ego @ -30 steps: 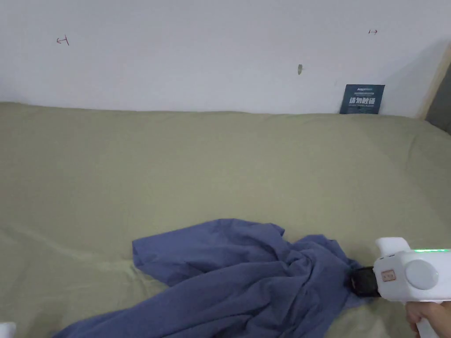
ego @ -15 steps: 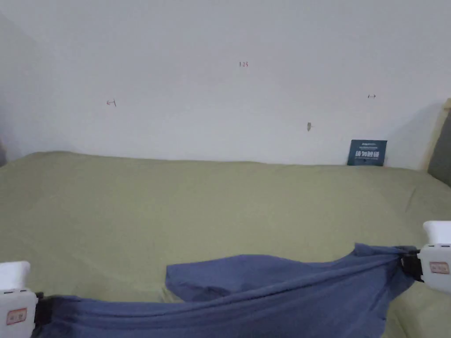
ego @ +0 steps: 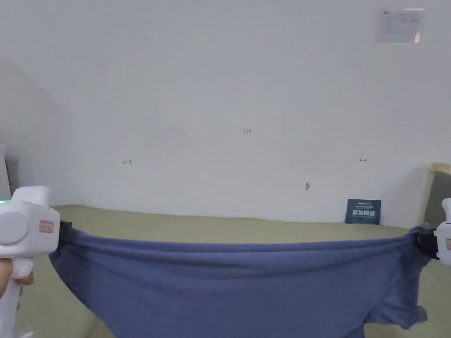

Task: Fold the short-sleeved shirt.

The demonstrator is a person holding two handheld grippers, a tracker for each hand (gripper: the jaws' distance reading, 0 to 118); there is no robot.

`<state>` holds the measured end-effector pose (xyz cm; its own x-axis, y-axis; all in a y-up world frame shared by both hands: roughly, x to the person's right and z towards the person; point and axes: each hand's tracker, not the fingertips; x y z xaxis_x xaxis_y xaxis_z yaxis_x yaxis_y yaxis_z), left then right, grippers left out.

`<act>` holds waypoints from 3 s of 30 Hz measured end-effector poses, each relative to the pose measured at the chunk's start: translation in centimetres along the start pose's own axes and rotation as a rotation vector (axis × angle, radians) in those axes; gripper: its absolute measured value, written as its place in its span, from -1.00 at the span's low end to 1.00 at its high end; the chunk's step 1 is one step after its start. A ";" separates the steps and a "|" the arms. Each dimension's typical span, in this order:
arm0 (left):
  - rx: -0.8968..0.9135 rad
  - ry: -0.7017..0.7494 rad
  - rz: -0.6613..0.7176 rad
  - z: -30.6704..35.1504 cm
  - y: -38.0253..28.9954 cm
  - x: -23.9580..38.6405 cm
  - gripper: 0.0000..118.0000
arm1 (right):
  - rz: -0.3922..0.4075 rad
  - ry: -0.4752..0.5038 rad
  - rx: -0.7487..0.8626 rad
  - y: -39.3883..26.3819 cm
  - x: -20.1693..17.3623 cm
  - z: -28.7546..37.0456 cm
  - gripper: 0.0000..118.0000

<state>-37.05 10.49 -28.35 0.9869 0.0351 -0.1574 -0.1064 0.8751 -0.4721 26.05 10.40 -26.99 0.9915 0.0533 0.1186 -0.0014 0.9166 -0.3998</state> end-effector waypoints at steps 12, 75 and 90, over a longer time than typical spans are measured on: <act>0.073 0.078 -0.030 -5.6 9.1 4.5 -0.96 | 0.008 -0.083 0.045 8.6 -0.2 -5.4 -0.91; -0.344 -0.061 -0.013 -5.2 -27.2 -2.2 0.63 | -0.111 -0.059 -0.265 -28.6 1.0 0.8 0.72; -0.261 -0.017 -0.016 -0.4 -25.4 -2.6 -1.00 | -0.068 0.125 -0.163 -26.3 -7.7 6.0 -1.00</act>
<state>-36.99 -12.06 -16.27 0.9904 0.0322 -0.1343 -0.1160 0.7218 -0.6823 17.70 -11.77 -11.97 0.9970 -0.0653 0.0412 0.0772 0.8398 -0.5374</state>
